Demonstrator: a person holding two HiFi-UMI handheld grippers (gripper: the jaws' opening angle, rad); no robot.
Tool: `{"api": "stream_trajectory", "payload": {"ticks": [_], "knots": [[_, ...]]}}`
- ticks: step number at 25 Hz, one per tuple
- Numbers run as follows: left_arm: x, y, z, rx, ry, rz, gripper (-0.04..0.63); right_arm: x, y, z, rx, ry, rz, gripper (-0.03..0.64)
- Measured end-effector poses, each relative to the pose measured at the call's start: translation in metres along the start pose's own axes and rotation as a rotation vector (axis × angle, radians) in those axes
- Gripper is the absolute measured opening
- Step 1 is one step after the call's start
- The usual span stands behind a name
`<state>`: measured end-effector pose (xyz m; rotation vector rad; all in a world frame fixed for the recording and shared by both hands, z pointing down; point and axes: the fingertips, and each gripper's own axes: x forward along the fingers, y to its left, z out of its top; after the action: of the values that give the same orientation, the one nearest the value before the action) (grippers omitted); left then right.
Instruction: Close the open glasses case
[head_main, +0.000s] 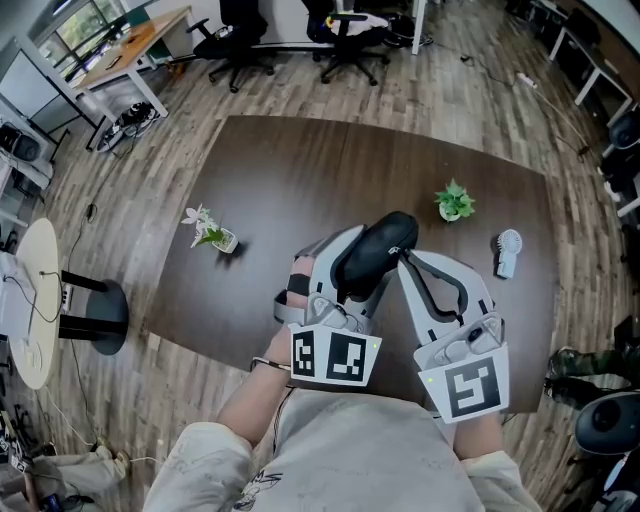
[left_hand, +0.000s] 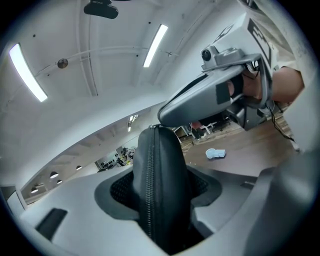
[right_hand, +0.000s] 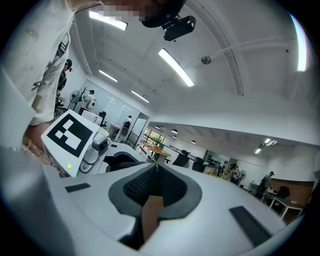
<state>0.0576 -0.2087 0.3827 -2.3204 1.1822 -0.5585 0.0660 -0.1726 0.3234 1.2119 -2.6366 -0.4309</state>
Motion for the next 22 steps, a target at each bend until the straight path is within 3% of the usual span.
{"api": "stream_trajectory", "payload": {"ticks": [5, 10, 13, 16, 18, 20, 22], "knots": [[-0.008, 0.007, -0.008, -0.026, -0.005, -0.011, 0.252, -0.012, -0.044, -0.003, 0.056, 0.002, -0.124, -0.003], [-0.01, 0.012, -0.01, -0.003, 0.013, -0.003, 0.252, -0.014, -0.034, 0.012, 0.098, -0.085, 0.007, 0.0], [-0.009, 0.009, -0.005, -0.006, 0.012, -0.018, 0.252, -0.008, -0.013, 0.015, 0.089, -0.112, 0.042, 0.007], [-0.007, 0.003, -0.005, 0.01, 0.027, -0.048, 0.252, -0.005, 0.011, 0.003, -0.017, -0.045, 0.093, 0.081], [-0.005, -0.003, -0.007, 0.029, 0.041, -0.073, 0.252, 0.0, 0.026, -0.007, -0.181, 0.028, 0.143, 0.145], [-0.005, -0.006, -0.008, 0.045, 0.052, -0.085, 0.252, 0.006, 0.032, -0.008, -0.313, 0.053, 0.173, 0.175], [-0.005, -0.008, -0.009, 0.064, 0.058, -0.088, 0.252, 0.008, 0.031, -0.007, -0.339, 0.054, 0.191, 0.171]]}}
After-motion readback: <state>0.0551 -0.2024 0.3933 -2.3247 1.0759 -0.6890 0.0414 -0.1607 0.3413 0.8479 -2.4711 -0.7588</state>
